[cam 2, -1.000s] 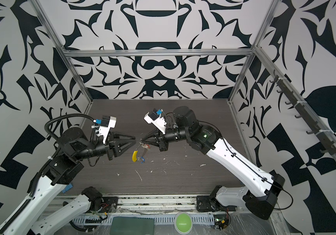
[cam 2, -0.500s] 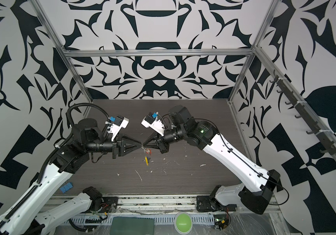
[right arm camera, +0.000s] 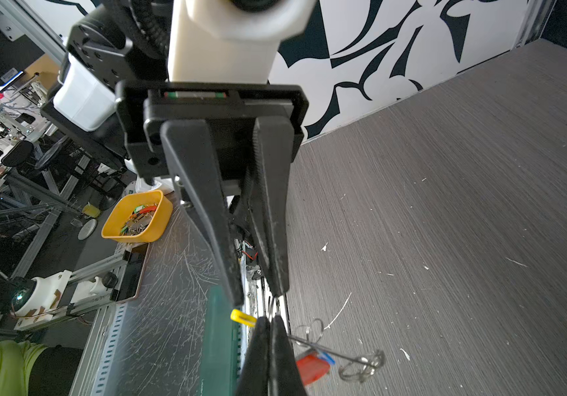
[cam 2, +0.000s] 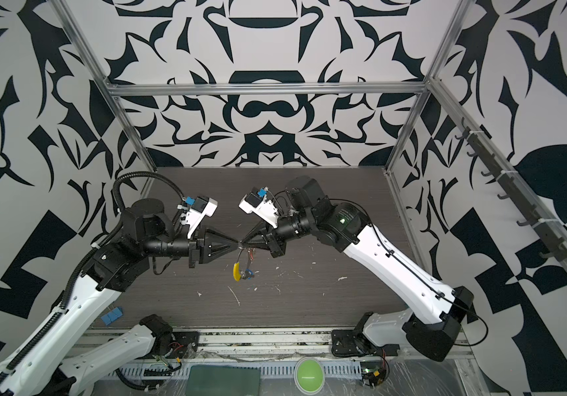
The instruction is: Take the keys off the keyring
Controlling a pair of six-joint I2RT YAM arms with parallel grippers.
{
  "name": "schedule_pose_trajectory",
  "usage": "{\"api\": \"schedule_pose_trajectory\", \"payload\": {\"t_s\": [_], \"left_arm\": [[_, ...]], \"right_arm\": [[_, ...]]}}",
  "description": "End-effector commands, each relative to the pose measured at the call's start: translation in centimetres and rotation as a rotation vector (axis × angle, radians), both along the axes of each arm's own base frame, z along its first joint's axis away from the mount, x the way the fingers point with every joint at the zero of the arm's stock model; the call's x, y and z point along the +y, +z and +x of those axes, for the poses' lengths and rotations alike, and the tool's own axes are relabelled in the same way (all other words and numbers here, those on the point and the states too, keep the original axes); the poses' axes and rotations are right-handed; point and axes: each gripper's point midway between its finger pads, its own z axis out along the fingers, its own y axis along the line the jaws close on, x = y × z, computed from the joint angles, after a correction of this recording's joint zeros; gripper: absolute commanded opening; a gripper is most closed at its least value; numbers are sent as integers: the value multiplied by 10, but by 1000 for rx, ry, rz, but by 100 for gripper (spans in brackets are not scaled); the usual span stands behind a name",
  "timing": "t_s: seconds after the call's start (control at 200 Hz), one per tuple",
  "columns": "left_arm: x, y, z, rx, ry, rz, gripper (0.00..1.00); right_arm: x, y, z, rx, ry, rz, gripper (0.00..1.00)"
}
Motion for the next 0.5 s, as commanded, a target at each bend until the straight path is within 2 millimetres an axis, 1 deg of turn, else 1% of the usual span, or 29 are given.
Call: {"api": "schedule_pose_trajectory", "payload": {"t_s": [0.0,0.27,0.39,0.495], "left_arm": [[-1,11,-4,-40,-28,-18,22],[-2,8,-1,-40,-22,6,21],[-1,10,-2,-54,-25,5,14],[-1,12,-3,-58,-33,0,12]], "right_arm": [[1,29,-5,-55,25,80,0],[2,34,-11,-45,55,103,0],[1,32,-9,-48,42,98,0],[2,32,-8,-43,42,99,0]]}}
